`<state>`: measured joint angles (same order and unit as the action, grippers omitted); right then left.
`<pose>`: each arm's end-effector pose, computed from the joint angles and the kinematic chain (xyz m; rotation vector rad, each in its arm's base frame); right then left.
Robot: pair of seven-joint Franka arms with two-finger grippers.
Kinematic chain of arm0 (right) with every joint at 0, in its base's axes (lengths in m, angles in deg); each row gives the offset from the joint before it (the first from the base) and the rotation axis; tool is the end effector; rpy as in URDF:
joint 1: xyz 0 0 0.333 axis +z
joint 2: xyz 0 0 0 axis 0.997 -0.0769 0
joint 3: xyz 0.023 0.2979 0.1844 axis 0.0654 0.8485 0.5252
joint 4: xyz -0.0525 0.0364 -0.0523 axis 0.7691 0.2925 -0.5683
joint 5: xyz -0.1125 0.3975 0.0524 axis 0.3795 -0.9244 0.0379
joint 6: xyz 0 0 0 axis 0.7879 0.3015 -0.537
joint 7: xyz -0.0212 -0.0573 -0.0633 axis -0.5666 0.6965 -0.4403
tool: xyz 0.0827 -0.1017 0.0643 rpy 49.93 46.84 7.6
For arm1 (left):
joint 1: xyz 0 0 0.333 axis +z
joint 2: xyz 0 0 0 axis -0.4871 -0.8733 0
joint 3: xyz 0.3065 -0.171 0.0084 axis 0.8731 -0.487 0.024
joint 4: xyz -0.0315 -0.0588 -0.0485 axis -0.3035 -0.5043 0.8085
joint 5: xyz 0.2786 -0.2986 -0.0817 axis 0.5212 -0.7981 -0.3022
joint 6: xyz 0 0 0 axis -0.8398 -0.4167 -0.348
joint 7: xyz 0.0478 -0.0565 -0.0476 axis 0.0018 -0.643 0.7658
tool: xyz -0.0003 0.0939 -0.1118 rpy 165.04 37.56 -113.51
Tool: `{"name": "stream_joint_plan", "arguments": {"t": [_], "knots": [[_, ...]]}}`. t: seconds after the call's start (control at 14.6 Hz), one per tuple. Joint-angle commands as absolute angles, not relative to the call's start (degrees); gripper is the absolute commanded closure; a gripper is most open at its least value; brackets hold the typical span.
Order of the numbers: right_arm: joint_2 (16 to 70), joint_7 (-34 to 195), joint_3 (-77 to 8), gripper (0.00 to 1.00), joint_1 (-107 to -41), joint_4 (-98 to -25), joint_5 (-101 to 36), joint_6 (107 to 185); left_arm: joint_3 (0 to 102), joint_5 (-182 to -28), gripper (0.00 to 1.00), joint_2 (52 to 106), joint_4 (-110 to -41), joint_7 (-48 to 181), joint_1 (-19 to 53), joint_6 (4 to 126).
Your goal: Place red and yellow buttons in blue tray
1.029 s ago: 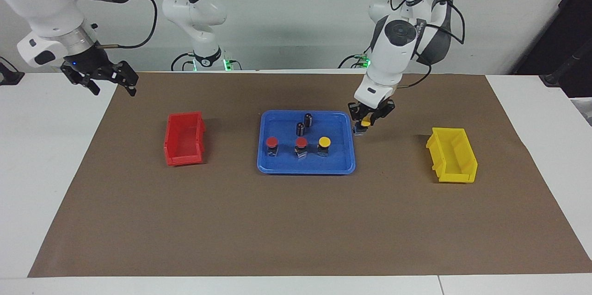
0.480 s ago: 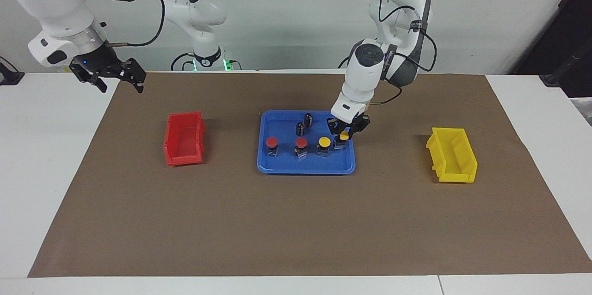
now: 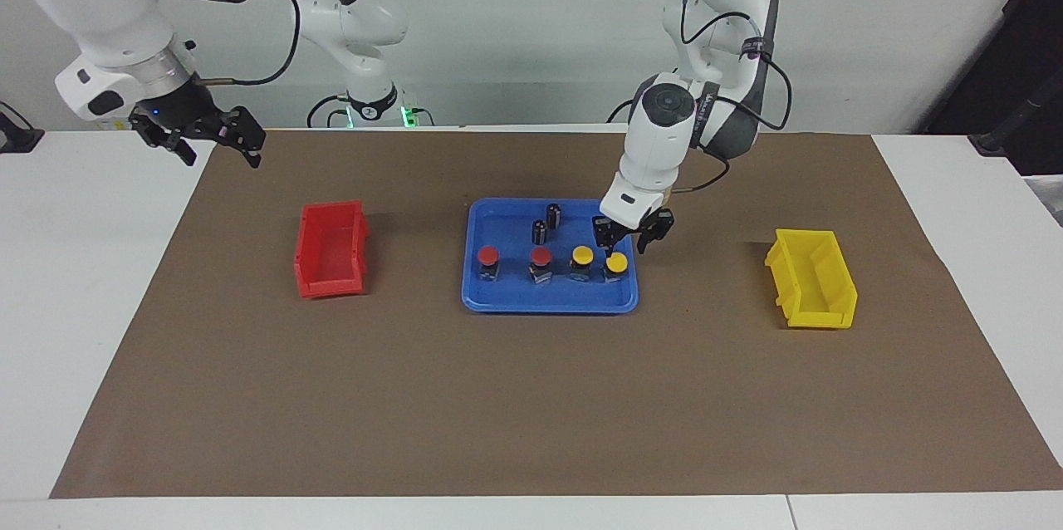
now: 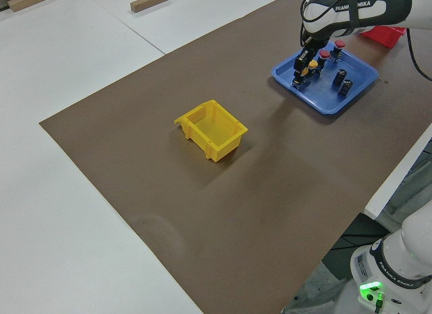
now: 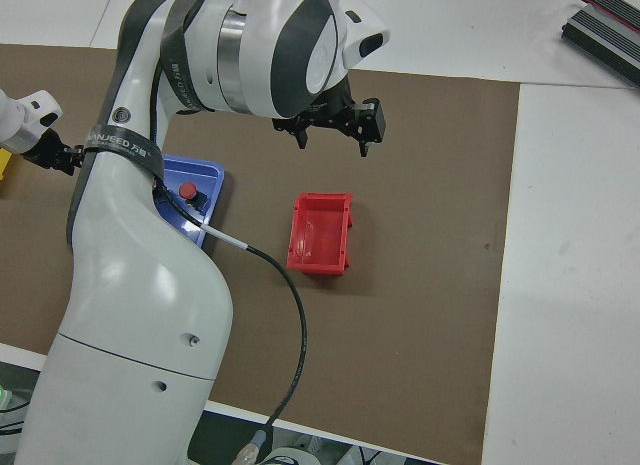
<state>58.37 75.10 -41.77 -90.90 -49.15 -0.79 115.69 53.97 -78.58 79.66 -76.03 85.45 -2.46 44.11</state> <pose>0.5656 -0.0549 0.6041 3.1199 -0.0681 -0.1276 0.5300 -0.3247 0.3997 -3.1251 -0.0582 0.0013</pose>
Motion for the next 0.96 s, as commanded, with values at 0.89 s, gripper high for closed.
{"name": "stream_joint_plan", "arguments": {"t": [0.89], "knots": [[59.55,74.69,-41.55,0.0,-90.78,-50.42,-0.4,116.08,54.41,-79.59,0.0,92.32,-62.94,47.45,23.35,17.31]]}}
